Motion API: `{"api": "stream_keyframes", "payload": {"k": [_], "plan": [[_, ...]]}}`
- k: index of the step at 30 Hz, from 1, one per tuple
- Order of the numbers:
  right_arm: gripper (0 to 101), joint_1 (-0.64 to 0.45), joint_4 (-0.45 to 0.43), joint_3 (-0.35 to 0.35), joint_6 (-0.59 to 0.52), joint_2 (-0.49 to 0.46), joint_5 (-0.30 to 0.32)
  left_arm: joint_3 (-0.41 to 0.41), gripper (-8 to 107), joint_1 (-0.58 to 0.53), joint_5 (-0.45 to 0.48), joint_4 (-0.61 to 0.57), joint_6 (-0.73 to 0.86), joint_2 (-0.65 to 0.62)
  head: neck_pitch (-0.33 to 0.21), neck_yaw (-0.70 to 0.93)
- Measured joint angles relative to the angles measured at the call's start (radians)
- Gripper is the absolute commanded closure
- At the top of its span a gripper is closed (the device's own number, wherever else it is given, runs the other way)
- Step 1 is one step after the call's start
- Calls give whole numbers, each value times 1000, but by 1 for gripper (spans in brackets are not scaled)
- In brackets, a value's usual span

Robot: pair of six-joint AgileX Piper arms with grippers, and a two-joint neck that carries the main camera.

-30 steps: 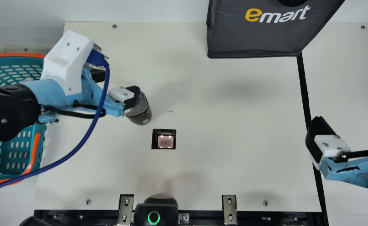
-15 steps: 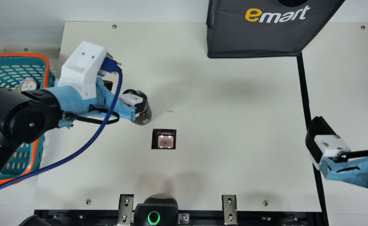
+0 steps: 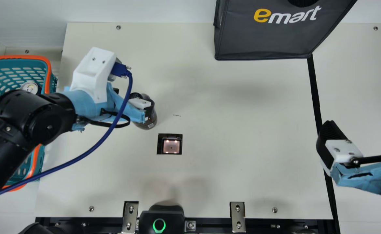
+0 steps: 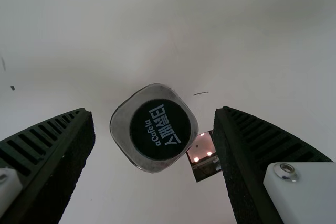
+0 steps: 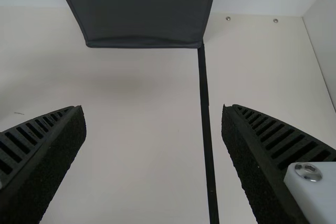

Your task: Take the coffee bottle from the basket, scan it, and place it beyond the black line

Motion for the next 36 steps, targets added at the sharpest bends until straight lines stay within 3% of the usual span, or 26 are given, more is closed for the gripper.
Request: {"api": "stream_keyframes", "payload": {"k": [27,36], "plan": [[11,0,0,0,0,0,0,26,9,-44,-40,61,-107,42,-2,0],[11,0,0,0,0,0,0,37,69,-44,-56,69,-111,45,-2,0]]}}
